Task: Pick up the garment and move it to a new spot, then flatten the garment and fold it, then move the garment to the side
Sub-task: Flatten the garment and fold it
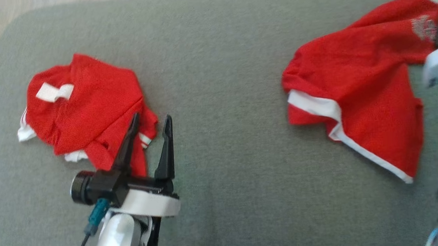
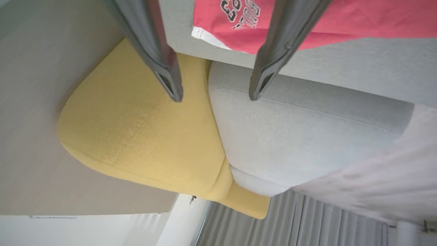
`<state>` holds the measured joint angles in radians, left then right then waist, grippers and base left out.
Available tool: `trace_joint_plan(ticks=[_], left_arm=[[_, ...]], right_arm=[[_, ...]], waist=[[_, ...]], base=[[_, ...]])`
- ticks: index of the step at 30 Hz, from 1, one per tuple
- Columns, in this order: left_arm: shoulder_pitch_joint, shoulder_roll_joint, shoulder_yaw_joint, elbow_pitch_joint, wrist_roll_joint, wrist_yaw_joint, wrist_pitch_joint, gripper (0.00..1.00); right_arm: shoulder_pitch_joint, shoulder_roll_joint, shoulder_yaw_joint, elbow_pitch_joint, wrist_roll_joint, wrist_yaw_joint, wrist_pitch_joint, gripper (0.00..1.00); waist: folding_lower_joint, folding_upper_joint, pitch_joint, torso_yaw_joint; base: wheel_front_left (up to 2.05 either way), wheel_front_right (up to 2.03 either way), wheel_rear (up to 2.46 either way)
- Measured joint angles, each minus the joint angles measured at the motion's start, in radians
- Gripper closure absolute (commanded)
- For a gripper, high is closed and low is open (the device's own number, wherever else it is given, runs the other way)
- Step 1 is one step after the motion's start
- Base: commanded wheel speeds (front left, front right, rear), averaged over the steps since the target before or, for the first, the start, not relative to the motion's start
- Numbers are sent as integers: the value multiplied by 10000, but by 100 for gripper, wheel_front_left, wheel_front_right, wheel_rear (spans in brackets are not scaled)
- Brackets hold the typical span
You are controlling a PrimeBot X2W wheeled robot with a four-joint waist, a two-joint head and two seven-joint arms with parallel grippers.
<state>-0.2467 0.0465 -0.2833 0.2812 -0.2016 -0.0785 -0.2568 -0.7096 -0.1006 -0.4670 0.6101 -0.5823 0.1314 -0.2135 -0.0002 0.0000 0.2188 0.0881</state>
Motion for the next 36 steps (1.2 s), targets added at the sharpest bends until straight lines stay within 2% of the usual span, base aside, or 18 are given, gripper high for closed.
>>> trace_joint_plan(ticks=[3,6,7,11,14,16,19,25,36], left_arm=[[271,2,109,8,17,4,0,0],[480,4,222,8,42,4,0,0],[480,4,222,8,42,4,0,0],[736,6,234,12,81,6,0,0],[883,6,244,4,81,8,0,0],[894,6,244,0,82,6,0,0],[892,6,242,-35,94,6,0,0],[875,6,228,-38,94,0,0,0],[575,6,217,-27,180,-23,0,0]], right_arm=[[667,422,332,-332,1003,0,-221,0],[1430,445,828,-637,2562,2,-309,0],[1430,445,828,-637,2562,2,-309,0],[3047,474,2261,-949,5354,0,-345,0],[4505,525,3045,-1361,6353,2,-345,0],[5249,546,3200,-1413,6792,0,-345,0],[5715,548,3252,-1402,6817,0,-341,0],[5190,556,2775,-1009,6569,0,192,0],[4058,535,2337,1126,5783,0,1193,0]], waist=[[0,0,-356,-315],[0,0,-691,-615],[0,0,-691,-615],[-1,0,-1089,-931],[-1,0,-1239,-1124],[-1,0,-1252,-1185],[1,0,-1161,-1186],[2,0,-944,-1045],[2,0,-389,-579]], base=[[0,0,0],[0,0,0],[0,0,0],[0,0,0],[0,0,0],[0,0,0],[0,0,0],[0,0,0],[0,0,0]])
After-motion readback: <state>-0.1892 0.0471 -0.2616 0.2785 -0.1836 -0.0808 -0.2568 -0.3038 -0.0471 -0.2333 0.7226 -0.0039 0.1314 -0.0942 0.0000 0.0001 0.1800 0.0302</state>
